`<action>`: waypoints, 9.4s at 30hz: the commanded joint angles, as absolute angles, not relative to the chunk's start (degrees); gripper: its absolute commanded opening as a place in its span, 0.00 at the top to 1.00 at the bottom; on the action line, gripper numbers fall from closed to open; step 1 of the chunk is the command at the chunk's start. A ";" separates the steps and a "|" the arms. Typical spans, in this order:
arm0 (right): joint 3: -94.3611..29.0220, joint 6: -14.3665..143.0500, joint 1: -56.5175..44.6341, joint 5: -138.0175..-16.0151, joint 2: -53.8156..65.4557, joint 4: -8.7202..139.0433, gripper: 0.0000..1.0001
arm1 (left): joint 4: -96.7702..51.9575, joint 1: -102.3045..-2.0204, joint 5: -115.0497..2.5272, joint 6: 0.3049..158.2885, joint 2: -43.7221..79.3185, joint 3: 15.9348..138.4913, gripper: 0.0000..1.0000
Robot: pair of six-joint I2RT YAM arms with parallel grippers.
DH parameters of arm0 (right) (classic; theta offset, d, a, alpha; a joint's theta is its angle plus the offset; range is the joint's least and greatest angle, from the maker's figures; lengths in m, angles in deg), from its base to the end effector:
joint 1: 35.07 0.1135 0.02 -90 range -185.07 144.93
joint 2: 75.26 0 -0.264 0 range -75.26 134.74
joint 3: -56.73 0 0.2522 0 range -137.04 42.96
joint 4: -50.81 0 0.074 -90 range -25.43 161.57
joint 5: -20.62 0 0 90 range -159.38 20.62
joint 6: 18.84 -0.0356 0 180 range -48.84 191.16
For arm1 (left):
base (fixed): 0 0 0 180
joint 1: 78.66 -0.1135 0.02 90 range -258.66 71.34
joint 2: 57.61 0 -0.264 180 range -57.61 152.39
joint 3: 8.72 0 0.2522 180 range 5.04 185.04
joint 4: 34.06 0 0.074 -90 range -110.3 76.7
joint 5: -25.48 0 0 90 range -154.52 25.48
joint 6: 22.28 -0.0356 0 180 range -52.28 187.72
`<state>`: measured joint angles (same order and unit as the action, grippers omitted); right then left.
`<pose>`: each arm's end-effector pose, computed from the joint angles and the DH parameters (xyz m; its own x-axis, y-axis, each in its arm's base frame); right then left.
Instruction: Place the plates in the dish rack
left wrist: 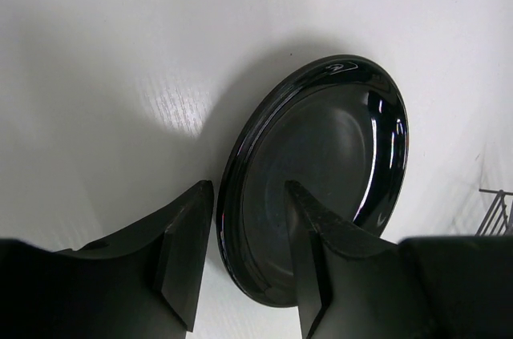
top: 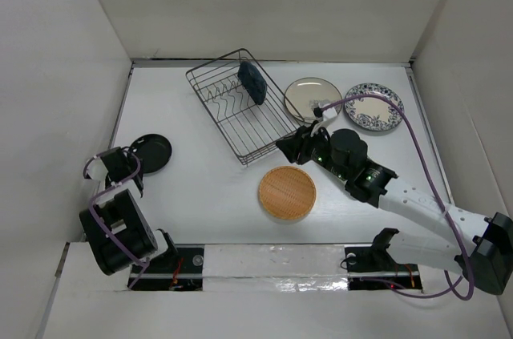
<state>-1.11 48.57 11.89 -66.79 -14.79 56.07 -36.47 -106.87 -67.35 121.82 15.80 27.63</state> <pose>0.1720 0.1819 0.3166 -0.3552 0.1818 -0.9169 -0.6099 0.6982 0.3748 0.2071 0.1131 0.1522 0.1176 -0.8550 -0.5051 -0.7037 0.2871 -0.6499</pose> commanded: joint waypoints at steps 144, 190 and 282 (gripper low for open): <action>-84.32 80.04 6.50 -39.23 55.80 63.86 0.39 | -27.25 -63.19 -52.83 85.03 -15.42 48.11 0.37; 22.92 29.50 -5.71 -85.55 2.34 54.02 0.79 | -26.81 -63.19 -53.18 84.68 -16.39 48.11 0.63; -11.61 34.43 -25.57 -64.27 18.15 47.62 0.38 | -26.45 -62.05 -54.50 84.42 -18.67 48.11 0.71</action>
